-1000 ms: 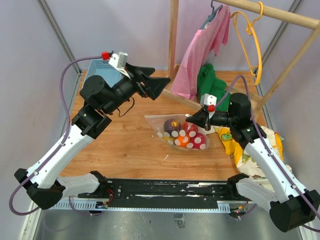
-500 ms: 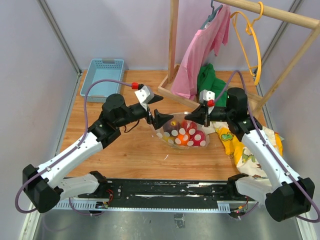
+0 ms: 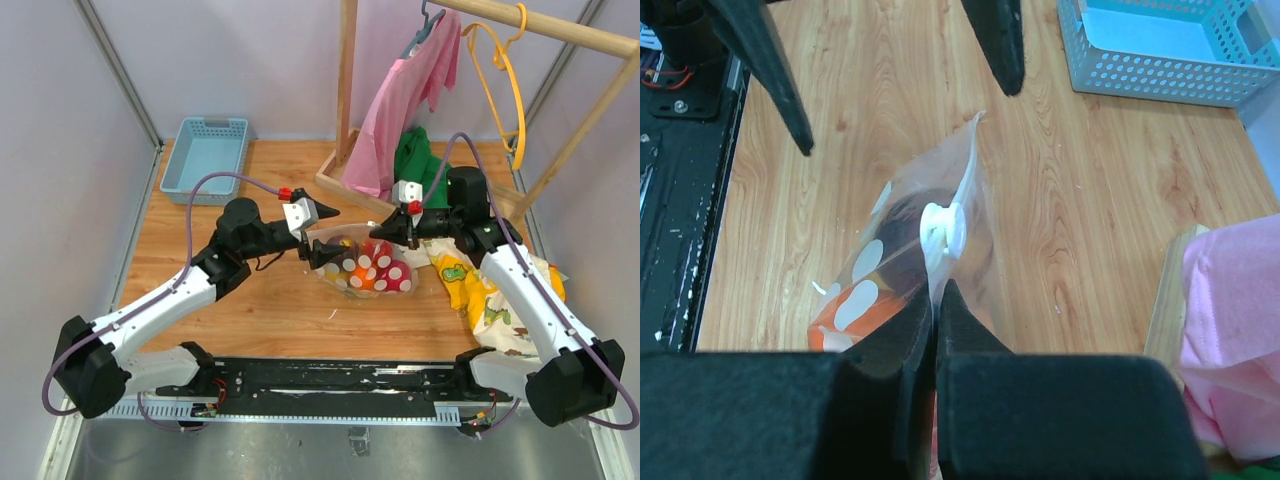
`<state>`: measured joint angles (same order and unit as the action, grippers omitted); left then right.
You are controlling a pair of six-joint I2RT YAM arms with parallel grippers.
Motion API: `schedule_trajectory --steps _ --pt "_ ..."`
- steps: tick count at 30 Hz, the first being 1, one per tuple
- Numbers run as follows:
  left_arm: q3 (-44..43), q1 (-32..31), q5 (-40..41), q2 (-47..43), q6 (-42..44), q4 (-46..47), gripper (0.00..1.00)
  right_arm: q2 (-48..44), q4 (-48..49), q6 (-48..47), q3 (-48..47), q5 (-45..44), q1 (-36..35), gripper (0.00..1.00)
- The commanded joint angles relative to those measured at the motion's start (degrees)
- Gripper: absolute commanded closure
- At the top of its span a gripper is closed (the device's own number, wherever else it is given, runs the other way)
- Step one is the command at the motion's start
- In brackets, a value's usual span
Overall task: Open the zip-top bag and remove the fake food
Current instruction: Pick up the zipper food storage bag at the center of the board.
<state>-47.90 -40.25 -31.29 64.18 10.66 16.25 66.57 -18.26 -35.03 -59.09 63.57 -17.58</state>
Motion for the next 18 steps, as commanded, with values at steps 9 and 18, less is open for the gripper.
schedule_trajectory --steps 9,18 --pt "0.22 -1.42 -2.1 7.11 -2.92 9.11 0.23 1.28 -16.05 -13.97 -5.03 6.63 0.82 0.99" --pt "-1.31 -5.61 0.72 6.77 -1.8 6.28 0.31 -0.87 -14.15 -14.54 -1.95 7.31 0.85 0.99"
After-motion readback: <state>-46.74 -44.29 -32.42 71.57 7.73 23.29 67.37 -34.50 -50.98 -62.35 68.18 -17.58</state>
